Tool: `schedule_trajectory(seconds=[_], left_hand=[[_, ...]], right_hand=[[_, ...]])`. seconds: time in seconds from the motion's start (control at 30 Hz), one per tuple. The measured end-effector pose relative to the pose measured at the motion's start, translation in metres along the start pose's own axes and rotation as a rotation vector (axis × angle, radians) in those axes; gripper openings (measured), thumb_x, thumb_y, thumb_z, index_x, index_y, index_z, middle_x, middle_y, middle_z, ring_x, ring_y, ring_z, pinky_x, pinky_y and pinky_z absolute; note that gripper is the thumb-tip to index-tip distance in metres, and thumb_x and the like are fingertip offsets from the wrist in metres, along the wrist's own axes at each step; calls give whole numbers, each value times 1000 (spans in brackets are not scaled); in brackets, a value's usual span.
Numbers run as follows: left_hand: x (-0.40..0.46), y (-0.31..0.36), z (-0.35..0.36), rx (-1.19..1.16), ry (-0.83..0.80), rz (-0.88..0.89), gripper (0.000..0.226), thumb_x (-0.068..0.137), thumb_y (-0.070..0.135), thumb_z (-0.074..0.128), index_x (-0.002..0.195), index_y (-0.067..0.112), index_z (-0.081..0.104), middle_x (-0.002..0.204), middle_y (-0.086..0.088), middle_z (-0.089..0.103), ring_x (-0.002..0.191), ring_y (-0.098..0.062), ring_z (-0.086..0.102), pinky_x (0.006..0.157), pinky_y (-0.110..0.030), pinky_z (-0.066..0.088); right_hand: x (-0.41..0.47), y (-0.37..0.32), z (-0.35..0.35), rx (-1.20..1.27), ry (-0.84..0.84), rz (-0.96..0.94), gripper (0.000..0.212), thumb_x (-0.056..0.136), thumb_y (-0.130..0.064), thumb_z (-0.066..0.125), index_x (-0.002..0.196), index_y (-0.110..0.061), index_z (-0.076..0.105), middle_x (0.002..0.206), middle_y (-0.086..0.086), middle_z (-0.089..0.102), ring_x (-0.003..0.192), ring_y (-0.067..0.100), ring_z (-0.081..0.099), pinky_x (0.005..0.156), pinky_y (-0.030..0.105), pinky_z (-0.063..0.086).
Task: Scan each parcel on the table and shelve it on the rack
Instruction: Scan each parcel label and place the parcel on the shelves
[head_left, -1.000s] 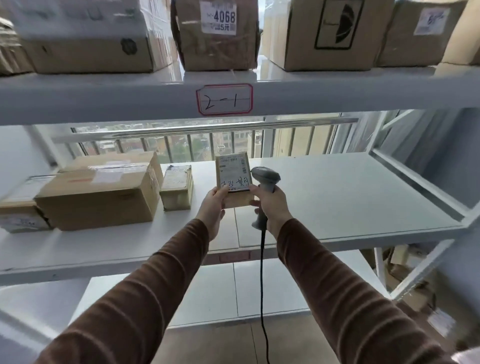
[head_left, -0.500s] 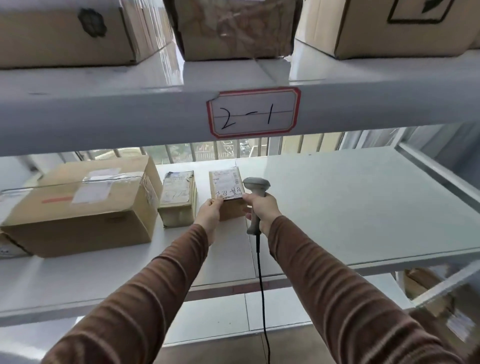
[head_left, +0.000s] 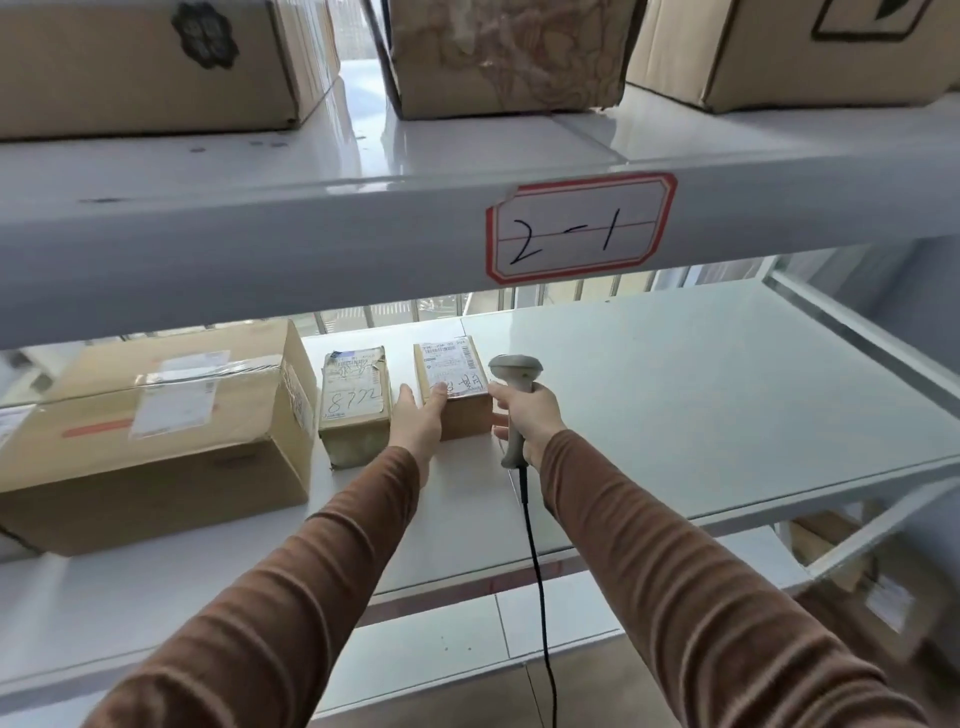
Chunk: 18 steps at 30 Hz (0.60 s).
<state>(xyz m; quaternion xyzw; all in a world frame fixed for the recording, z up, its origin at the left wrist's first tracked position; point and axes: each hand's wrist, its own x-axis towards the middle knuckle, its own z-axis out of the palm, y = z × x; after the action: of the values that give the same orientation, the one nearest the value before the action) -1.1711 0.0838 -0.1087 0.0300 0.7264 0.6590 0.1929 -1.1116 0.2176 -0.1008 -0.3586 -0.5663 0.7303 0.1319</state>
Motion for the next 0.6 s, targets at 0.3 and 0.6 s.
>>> schedule_trajectory(seconds=[0.3, 0.6], left_hand=[[-42, 46, 42, 209, -55, 501, 65, 106, 27, 56, 163, 16, 28, 169, -2, 31, 154, -17, 28, 124, -30, 22], [-123, 26, 181, 141, -498, 407, 59, 107, 33, 55, 161, 21, 34, 166, 3, 36, 151, -18, 36, 126, -39, 29]], right_hand=[[-48, -18, -51, 64, 123, -260, 31, 95, -30, 72, 122, -17, 63, 107, -2, 72, 77, 13, 72, 64, 29, 57], [-127, -11, -200, 77, 538, -442, 30, 91, -33, 75, 118, -25, 64, 100, -8, 75, 69, 8, 73, 59, 26, 54]])
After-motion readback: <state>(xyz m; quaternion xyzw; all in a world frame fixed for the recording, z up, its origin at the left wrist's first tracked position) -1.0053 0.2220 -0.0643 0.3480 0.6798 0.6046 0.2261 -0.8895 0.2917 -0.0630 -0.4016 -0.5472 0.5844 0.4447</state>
